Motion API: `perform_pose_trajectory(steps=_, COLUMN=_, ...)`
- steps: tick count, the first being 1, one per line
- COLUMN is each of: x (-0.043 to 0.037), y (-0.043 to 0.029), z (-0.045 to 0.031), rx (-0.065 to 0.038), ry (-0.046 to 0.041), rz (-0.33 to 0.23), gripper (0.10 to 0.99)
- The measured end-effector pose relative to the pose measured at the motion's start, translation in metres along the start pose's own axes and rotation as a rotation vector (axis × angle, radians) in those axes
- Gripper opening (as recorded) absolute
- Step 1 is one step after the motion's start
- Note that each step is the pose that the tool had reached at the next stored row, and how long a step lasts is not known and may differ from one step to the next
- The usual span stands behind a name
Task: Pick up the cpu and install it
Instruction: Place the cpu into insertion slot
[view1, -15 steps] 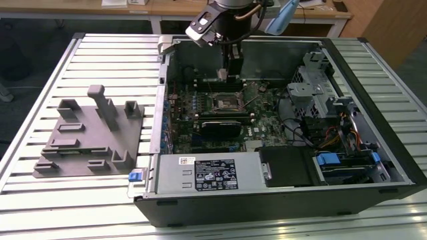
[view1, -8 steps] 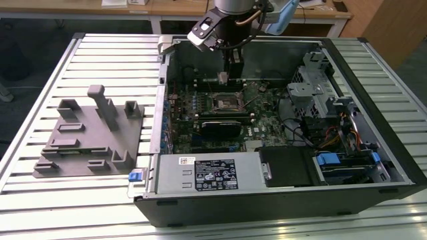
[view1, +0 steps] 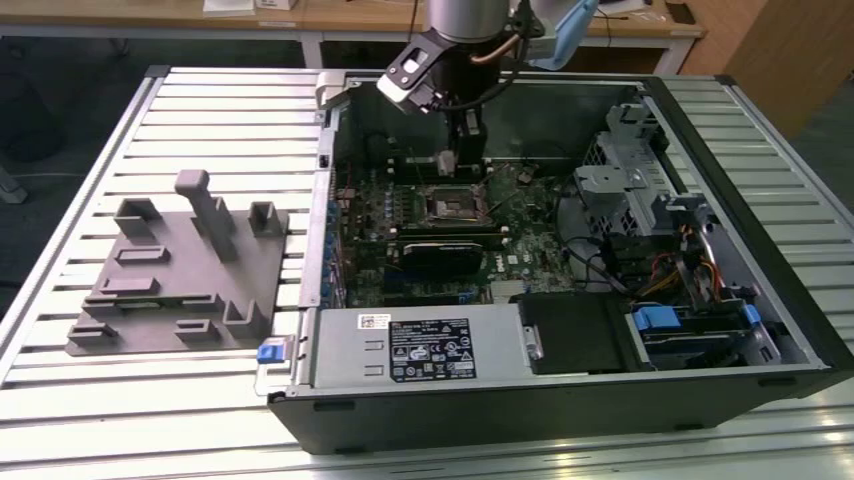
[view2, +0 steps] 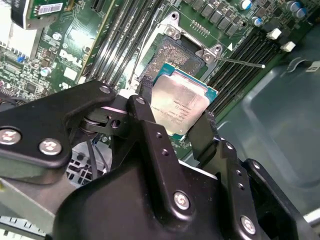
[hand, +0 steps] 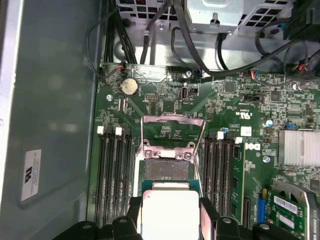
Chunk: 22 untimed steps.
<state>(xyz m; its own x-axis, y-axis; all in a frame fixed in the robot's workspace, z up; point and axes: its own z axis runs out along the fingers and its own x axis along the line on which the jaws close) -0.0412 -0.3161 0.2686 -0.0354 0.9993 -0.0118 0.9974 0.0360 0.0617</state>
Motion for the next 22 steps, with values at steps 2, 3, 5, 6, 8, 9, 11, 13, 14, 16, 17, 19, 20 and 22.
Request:
perform_pose_trajectory(steps=2, x=0.0, y=-0.0003, z=0.0036, rx=0.0, ry=-0.0001, rz=0.0, gripper=0.541)
perform_pose_trajectory(steps=3, x=0.0, y=-0.0004, z=0.0055, rx=0.0, ry=-0.0001, rz=0.0, gripper=0.541)
perform_pose_trajectory(steps=5, x=0.0001, y=-0.0006, z=0.009, rx=0.0, ry=0.0, rz=0.0, gripper=0.541)
perform_pose_trajectory(steps=6, x=-0.0001, y=-0.0007, z=0.0105, rx=0.0, ry=0.0, rz=0.0, gripper=0.541)
perform_pose_trajectory(steps=8, x=-0.0013, y=-0.0009, z=0.0123, rx=0.0, ry=-0.0002, rz=0.0, gripper=0.541)
perform_pose_trajectory(steps=9, x=-0.0017, y=-0.0009, z=0.0129, rx=0.0, ry=0.0, rz=0.0, gripper=0.541)
perform_pose_trajectory(steps=11, x=-0.0026, y=-0.001, z=0.0141, rx=0.0, ry=0.0, rz=0.0, gripper=0.541)
perform_pose_trajectory(steps=13, x=-0.0032, y=-0.0012, z=0.0168, rx=0.0, ry=0.0, rz=0.0, gripper=0.541)
perform_pose_trajectory(steps=14, x=-0.0033, y=-0.0013, z=0.0185, rx=0.0, ry=-0.0001, rz=0.001, gripper=0.541)
perform_pose_trajectory(steps=16, x=-0.0033, y=-0.0015, z=0.0223, rx=0.0, ry=0.0, rz=0.001, gripper=0.541)
perform_pose_trajectory(steps=17, x=-0.0033, y=-0.0016, z=0.0241, rx=0.0, ry=0.0, rz=0.001, gripper=0.541)
perform_pose_trajectory(steps=19, x=-0.0034, y=-0.0019, z=0.0274, rx=0.0, ry=-0.0001, rz=0.003, gripper=0.541)
perform_pose_trajectory(steps=20, x=-0.0037, y=-0.0019, z=0.0289, rx=0.0, ry=-0.0002, rz=0.004, gripper=0.541)
perform_pose_trajectory(steps=22, x=-0.0046, y=-0.0022, z=0.0324, rx=0.0, ry=-0.0001, rz=0.004, gripper=0.541)
